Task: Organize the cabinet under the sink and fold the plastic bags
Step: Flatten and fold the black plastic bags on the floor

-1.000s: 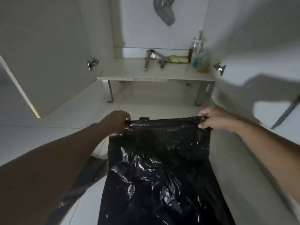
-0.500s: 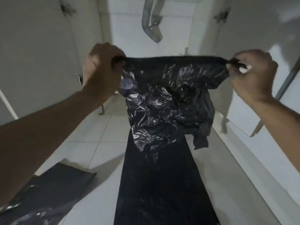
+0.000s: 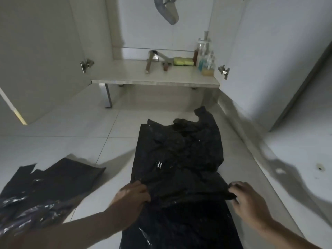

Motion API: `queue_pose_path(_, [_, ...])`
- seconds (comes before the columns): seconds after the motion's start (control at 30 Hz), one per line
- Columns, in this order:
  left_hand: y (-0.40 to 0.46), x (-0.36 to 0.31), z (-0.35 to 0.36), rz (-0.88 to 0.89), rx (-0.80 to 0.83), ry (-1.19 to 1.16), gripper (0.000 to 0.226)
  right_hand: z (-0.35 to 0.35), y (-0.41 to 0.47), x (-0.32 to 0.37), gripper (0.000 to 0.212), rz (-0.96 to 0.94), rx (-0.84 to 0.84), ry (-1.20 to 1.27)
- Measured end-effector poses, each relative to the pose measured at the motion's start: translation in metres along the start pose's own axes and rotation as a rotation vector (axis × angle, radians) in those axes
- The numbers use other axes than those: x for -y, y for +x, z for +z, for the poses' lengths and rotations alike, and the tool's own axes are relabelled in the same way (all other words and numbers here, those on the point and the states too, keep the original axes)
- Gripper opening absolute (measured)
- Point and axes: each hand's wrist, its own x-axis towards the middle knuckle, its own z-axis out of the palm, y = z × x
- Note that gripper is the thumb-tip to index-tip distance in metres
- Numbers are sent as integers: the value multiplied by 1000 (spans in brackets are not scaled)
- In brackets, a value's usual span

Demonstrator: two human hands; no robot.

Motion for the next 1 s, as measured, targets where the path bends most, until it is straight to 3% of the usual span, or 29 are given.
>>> queue_pose_path(0.17, [-24,5,35,-173,125,20,24,30,-11,0,35,-44,39,-4])
queue_pose_path(0.33, [-50,-6,49,-126,240,30,32,31,-36,-2,31,-124,78,0])
queue_pose_path(0.57, [-77,-13,42,-198,231,-31,36,28,-63,-11,30,-279,147,-51])
queue_pose_path(0.73, [-86,-18,40,-140,176,-33,30,24,-84,-7,25,-388,86,-114])
queue_pose_path(0.9, [-95,-21,38,-126,202,-35,18,26,-101,-5,28,-385,77,-135])
queue_pose_path(1.0, [-96,-27,35,-166,203,-9,26,21,-105,5,41,-298,123,-124])
